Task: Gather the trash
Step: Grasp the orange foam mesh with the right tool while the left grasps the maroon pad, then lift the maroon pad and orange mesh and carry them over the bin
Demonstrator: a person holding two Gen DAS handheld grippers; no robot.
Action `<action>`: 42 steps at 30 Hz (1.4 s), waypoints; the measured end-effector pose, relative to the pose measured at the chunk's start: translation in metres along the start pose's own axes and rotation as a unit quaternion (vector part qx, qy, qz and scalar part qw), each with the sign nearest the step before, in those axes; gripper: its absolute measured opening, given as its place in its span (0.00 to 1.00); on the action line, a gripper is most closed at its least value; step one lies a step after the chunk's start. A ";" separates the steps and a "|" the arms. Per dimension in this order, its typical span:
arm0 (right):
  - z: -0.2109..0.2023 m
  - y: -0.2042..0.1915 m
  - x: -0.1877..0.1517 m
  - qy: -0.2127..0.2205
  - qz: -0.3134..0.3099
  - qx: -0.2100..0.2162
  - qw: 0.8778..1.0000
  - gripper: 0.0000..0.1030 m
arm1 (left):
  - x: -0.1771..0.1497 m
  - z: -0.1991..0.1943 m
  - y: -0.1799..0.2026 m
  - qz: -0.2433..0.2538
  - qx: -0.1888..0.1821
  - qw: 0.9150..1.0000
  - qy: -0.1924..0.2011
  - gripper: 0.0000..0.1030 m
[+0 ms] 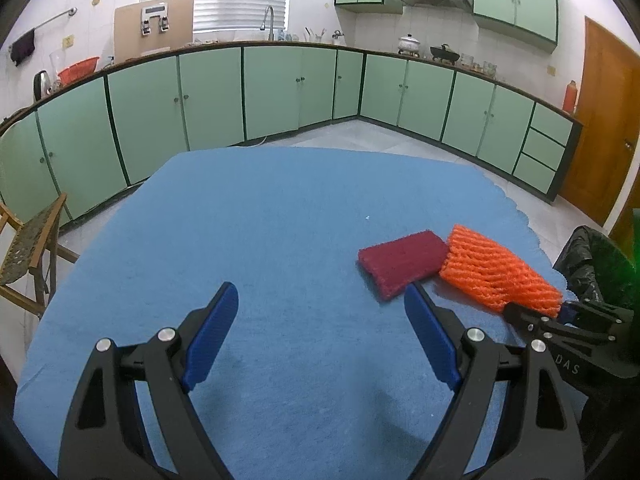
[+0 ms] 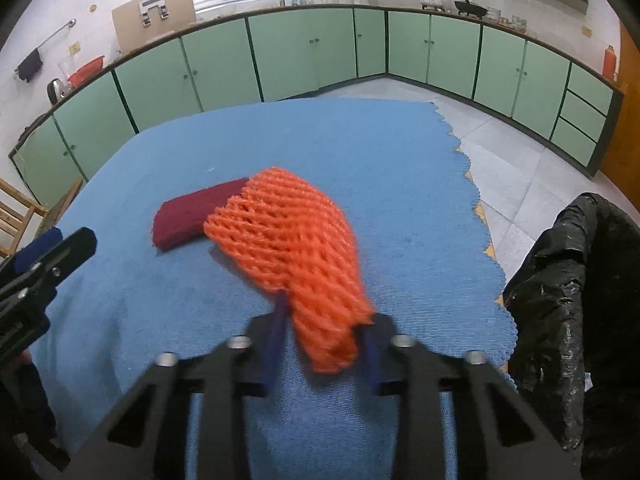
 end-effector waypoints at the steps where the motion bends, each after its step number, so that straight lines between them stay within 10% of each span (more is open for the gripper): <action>1: -0.001 0.000 0.000 0.001 0.000 0.001 1.000 0.20 | 0.000 0.001 0.001 0.000 -0.002 1.000 -0.001 0.80; 19: -0.011 0.034 0.034 0.039 0.047 -0.007 0.998 0.18 | 0.021 0.058 0.057 0.003 -0.047 0.998 -0.049 0.79; 24: -0.007 0.038 0.030 0.035 0.055 -0.003 0.998 0.18 | 0.012 0.075 0.062 -0.003 -0.062 0.994 -0.087 0.52; 34: -0.007 0.042 0.035 0.036 0.060 0.001 0.998 0.18 | 0.008 0.067 0.080 -0.007 -0.098 0.991 -0.090 0.33; 38: -0.009 0.044 0.033 0.038 0.059 0.000 0.997 0.18 | 0.001 0.056 0.095 0.005 -0.116 0.989 -0.087 0.38; 42: -0.010 0.044 0.031 0.037 0.060 -0.001 0.998 0.18 | 0.011 0.054 0.083 0.021 -0.079 0.994 -0.067 0.65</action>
Point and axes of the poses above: each gripper's, at about its wrist camera, not at the fingertips, and z roughly the way its jaws point, y to its right, x to its top, the point moved 10 cm from there along z, roughly the way its jaws point, and after that the axes turned 11 degrees about z, right-handed, at the moved point
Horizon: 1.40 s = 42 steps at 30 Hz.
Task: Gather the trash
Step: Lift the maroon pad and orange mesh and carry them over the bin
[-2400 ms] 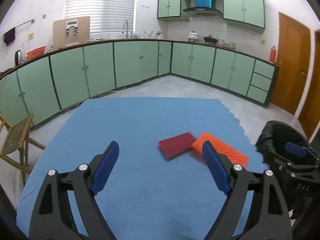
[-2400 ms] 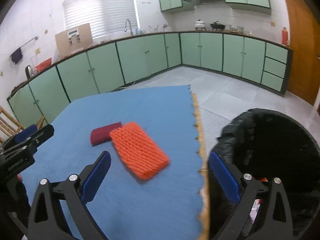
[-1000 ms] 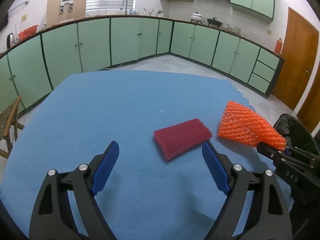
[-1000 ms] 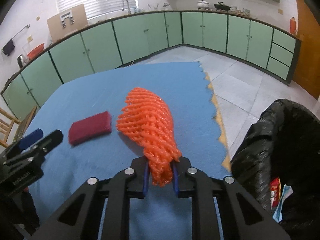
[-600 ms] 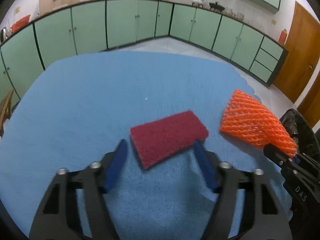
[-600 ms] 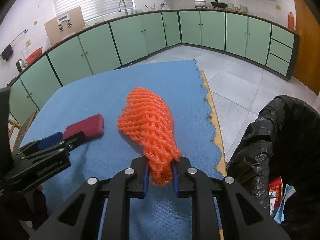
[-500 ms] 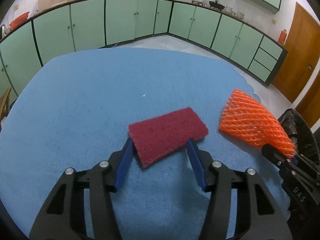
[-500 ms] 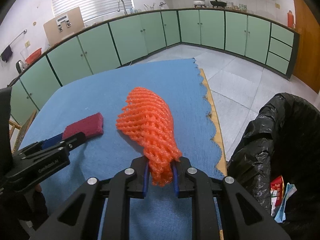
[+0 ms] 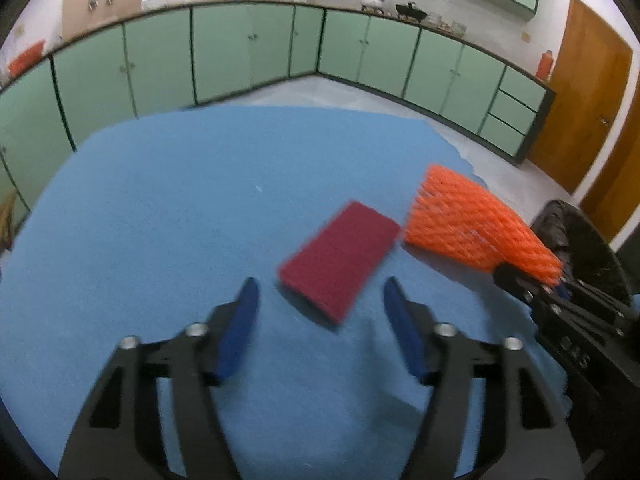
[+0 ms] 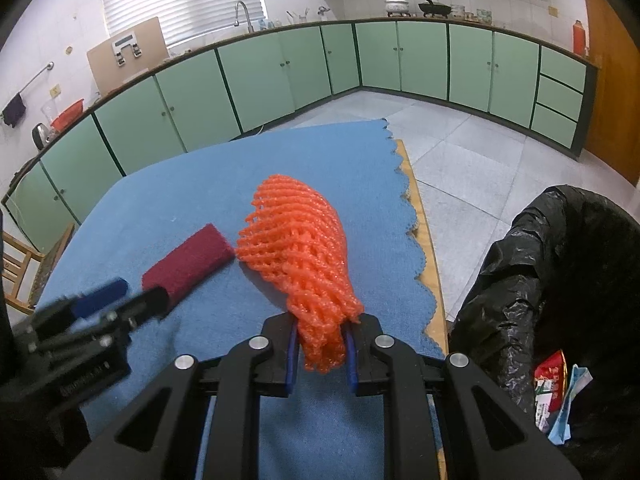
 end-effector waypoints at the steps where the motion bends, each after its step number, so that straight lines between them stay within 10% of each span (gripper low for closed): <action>1: 0.000 -0.001 0.000 0.000 0.000 0.000 1.000 0.18 | 0.003 0.003 -0.002 0.001 -0.006 1.000 -0.003 0.67; 14: 0.006 0.001 0.001 -0.005 0.003 0.004 1.000 0.18 | 0.004 0.040 0.011 0.059 -0.022 0.997 -0.043 0.81; 19: 0.004 0.001 0.002 -0.003 0.004 0.004 1.000 0.18 | 0.007 0.036 0.007 0.049 -0.024 0.998 -0.031 0.53; 42: -0.074 -0.006 0.011 0.040 -0.007 0.020 0.999 0.18 | 0.008 -0.069 0.006 -0.009 0.007 0.999 0.044 0.51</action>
Point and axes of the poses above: each gripper's, at about its wrist camera, not at the fingertips, and z roughly the way its jaws point, y to its right, x to its top, the point moved 10 cm from there along z, roughly the way its jaws point, and after that the axes turned 11 degrees about z, right-handed, at the moved point
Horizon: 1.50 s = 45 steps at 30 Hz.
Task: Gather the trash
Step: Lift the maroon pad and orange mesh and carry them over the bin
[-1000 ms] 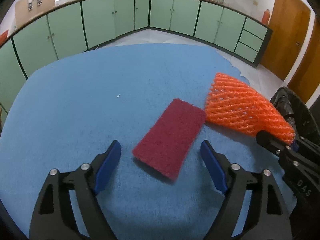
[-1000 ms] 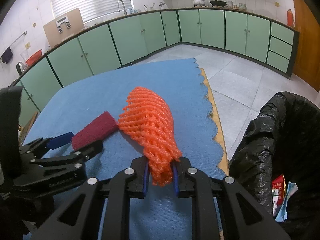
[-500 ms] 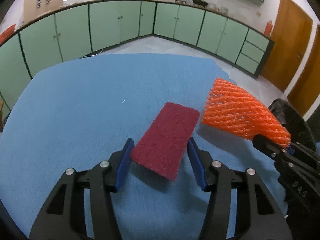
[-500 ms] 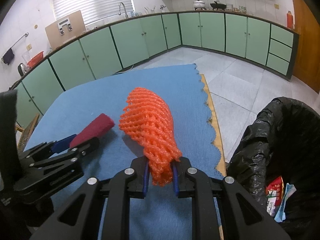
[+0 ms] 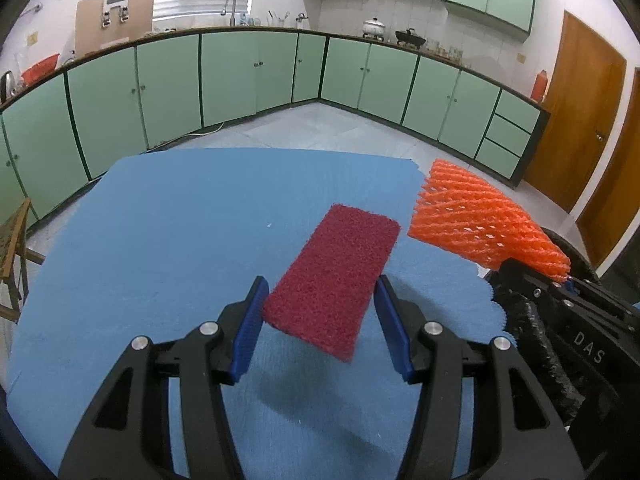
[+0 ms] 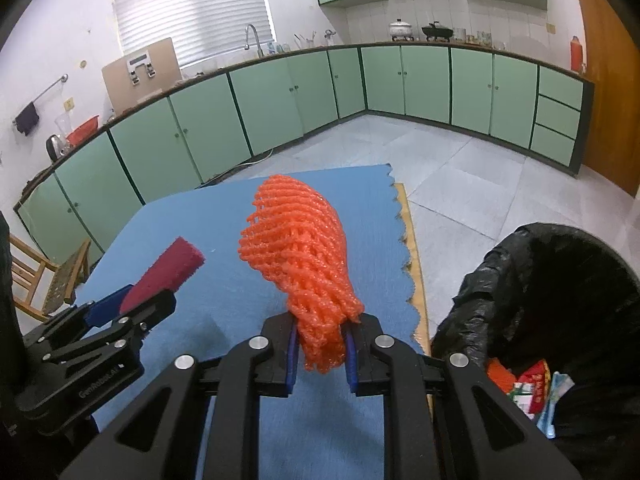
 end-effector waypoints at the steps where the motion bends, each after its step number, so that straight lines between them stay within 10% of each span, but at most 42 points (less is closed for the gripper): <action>1: -0.004 -0.001 0.001 0.002 0.000 0.002 1.000 0.18 | -0.001 -0.004 0.001 -0.001 0.000 1.000 0.002 0.51; 18: -0.096 -0.004 0.019 0.053 -0.012 0.014 0.998 0.18 | 0.016 -0.074 0.038 0.019 -0.012 0.999 0.049 0.51; 45: -0.182 0.101 0.025 0.117 0.055 -0.043 0.991 0.18 | 0.033 -0.113 0.165 0.081 -0.071 0.990 0.088 0.51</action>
Point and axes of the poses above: each gripper's, at about its wrist camera, not at the fingertips, and z roughly the way its jaws point, y to its right, x to its top, the point moved 10 cm from there along z, roughly the way its jaws point, and after that the axes turned 11 degrees about z, right-handed, at the moved point
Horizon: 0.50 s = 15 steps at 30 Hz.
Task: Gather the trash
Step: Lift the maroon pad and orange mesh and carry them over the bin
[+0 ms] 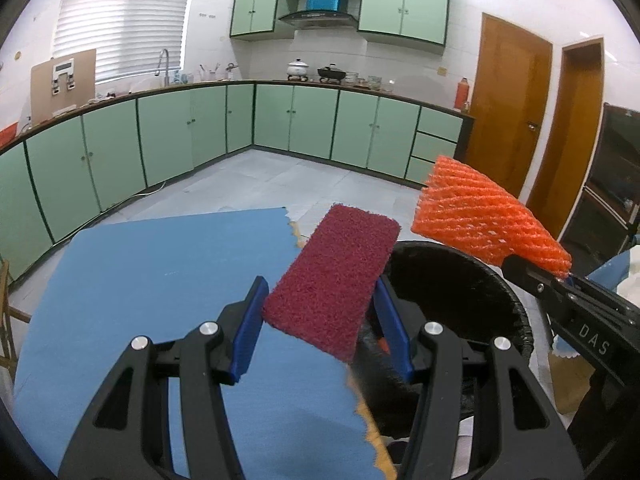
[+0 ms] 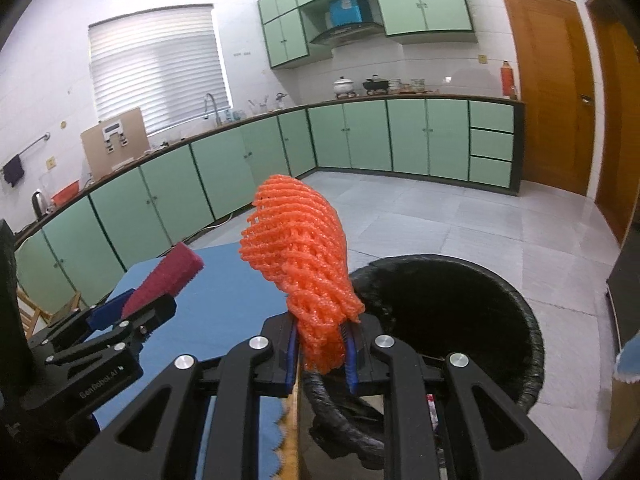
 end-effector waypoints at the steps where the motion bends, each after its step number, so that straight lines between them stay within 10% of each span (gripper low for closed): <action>1: -0.001 0.005 0.000 0.001 0.002 -0.003 1.000 0.18 | 0.001 0.001 0.003 0.001 -0.002 1.000 0.000 0.51; 15: -0.017 0.089 0.003 0.016 0.024 -0.065 0.997 0.18 | 0.004 0.036 0.082 0.037 -0.044 0.998 -0.005 0.51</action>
Point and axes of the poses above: each gripper's, at about its wrist camera, not at the fingertips, and z roughly the way its jaws point, y to its right, x to its top, the point moved 10 cm from there along z, roughly the way its jaws point, and after that the axes turned 11 degrees about z, right-handed, at the moved point
